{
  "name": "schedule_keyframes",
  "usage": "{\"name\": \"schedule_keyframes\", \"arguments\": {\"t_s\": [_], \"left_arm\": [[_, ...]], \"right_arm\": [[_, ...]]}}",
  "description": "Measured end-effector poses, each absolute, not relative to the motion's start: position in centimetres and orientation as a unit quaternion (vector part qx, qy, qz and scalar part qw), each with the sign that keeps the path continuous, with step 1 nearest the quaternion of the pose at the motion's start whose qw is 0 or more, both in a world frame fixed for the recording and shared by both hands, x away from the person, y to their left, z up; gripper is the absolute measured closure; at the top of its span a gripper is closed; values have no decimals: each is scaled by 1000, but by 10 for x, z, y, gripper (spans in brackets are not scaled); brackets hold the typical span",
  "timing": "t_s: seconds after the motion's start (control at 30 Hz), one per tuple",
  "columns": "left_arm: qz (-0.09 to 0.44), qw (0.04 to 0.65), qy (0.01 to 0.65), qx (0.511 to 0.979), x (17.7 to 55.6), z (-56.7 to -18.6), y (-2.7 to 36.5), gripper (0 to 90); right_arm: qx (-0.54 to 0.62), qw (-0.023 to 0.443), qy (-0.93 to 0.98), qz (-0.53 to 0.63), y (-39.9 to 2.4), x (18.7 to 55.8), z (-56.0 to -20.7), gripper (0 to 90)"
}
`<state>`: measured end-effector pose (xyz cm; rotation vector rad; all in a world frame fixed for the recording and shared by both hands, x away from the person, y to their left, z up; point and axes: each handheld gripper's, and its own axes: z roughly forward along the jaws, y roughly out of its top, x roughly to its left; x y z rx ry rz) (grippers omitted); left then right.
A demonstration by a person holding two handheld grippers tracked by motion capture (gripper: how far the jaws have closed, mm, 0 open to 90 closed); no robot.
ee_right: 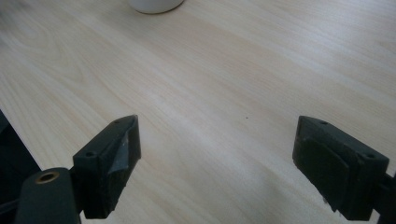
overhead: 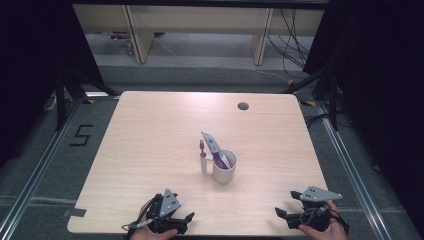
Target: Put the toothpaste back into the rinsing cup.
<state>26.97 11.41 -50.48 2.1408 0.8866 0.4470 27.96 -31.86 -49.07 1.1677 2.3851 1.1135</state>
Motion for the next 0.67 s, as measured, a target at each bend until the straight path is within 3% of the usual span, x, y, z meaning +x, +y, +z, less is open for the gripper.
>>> {"name": "schedule_keyframes", "arguments": {"t_s": [0.67], "left_arm": [[176,380,348,839,270,-505,114,190]], "right_arm": [[399,146,825,372,-320,279,-493,162]]}}
